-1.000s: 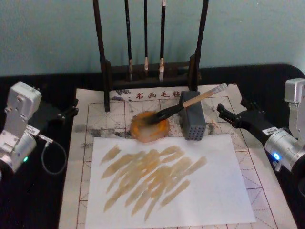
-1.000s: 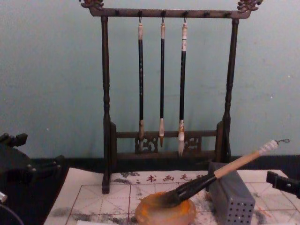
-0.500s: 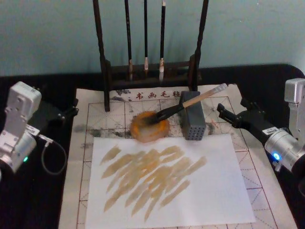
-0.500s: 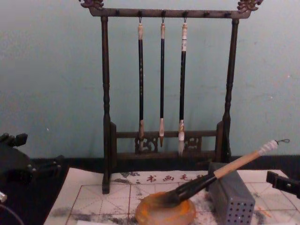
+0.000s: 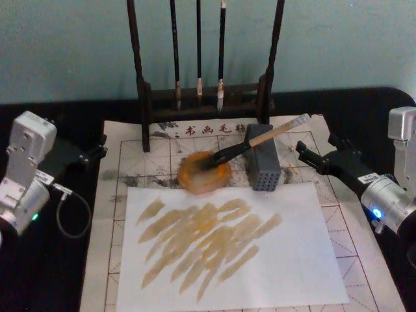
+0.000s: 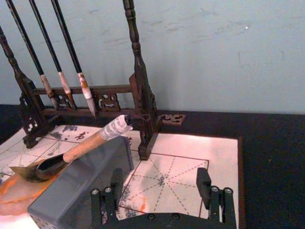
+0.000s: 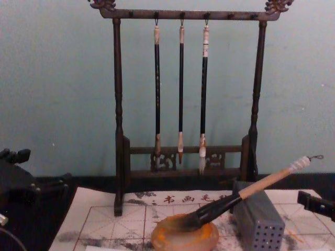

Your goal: Pick up the brush from the inkstone, write on the paper, then place the brush back to its original position.

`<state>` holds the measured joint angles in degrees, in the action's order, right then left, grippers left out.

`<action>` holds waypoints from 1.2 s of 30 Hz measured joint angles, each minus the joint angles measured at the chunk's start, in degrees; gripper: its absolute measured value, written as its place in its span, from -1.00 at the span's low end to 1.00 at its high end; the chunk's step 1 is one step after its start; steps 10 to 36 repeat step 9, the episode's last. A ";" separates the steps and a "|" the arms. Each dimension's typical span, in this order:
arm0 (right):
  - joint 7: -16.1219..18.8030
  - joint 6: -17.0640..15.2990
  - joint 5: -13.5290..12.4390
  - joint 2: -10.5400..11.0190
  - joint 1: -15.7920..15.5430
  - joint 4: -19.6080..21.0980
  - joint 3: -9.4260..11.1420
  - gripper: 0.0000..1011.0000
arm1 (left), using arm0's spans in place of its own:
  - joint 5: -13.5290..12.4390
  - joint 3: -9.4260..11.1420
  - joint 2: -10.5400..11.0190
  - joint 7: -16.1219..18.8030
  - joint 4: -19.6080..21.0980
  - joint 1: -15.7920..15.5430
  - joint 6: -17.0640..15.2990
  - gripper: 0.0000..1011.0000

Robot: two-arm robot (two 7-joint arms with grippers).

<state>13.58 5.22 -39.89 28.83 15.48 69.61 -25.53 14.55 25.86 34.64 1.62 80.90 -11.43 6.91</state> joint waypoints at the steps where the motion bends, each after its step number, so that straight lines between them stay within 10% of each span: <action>1: 0.00 0.00 0.00 0.00 0.00 0.00 0.00 0.98 | 0.00 0.00 0.00 0.00 0.00 0.00 0.00 0.98; 36: 0.00 0.00 0.00 0.00 0.00 0.00 0.00 0.98 | 0.00 0.00 0.00 0.00 0.00 0.00 0.00 0.98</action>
